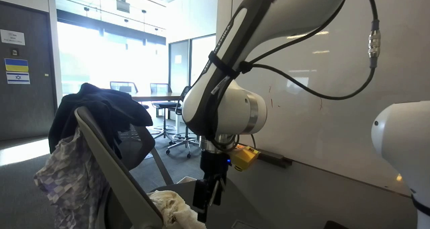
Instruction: Put the clothing onto the backrest of the chair
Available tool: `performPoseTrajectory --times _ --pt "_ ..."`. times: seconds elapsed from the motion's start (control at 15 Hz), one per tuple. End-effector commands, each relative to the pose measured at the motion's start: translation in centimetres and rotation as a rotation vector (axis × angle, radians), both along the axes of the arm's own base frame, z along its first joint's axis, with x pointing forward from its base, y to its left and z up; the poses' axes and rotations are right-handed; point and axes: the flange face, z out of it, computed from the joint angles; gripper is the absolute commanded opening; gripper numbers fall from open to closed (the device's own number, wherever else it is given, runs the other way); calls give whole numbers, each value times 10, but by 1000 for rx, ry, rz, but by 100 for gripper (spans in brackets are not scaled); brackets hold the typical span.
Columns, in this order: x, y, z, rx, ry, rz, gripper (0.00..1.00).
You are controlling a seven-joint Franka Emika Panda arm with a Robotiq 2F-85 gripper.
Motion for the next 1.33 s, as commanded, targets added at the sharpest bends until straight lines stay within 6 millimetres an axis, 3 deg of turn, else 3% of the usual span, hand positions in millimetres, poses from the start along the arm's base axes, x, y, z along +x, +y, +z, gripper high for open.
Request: performPoseTrajectory --times 0.0,0.33,0.67,1.27 --pt "2 2 4 -8 -23 8 100" --pt "5 -6 -12 -50 -89 -28 100" --pt "20 -10 -22 -36 -185 -90 100" --pt "47 8 -89 -17 -228 -2 100"
